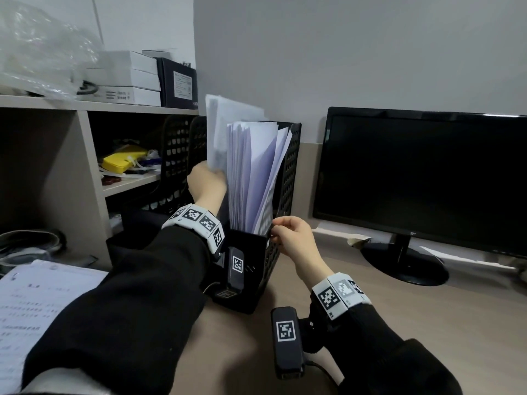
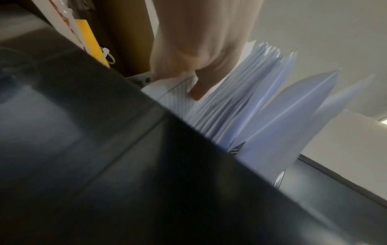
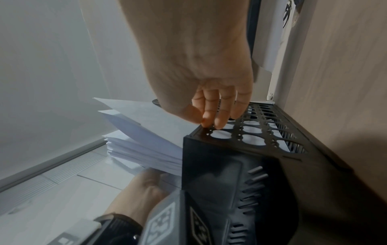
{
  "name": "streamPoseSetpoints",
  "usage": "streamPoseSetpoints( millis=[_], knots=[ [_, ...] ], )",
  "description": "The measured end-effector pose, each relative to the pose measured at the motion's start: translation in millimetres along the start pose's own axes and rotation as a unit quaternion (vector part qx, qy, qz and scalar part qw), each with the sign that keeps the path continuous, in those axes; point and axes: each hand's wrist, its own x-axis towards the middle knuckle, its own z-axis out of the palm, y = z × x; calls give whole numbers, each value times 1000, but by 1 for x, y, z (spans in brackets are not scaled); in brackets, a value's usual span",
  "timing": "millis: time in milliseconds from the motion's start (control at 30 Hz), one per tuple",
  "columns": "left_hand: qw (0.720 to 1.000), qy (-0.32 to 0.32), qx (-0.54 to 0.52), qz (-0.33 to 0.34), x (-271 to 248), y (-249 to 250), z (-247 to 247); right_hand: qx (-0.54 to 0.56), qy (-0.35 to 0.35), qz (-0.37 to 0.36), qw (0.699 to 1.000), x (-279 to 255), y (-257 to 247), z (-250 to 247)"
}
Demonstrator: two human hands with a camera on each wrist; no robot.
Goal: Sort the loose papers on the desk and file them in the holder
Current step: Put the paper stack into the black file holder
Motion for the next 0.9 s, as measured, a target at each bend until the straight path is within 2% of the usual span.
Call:
streamPoseSetpoints(
  millis=[133, 233, 533, 700, 900],
  knots=[
    [996, -63, 42, -55, -8, -21, 0, 15, 8, -4, 1000, -1, 1, 2],
    [994, -81, 38, -56, -10, -24, -1, 20, 8, -4, 1000, -3, 1, 2],
    [999, 9, -37, -16, -11, -18, -8, 17, -3, 8, 1000, -9, 0, 0],
    [997, -4, -52, -62, -12, -22, -15, 13, -8, 18, 1000, -13, -1, -1],
    [997, -21, -63, -42, -15, -16, -33, 8, -12, 20, 1000, -21, -7, -2]
  ],
)
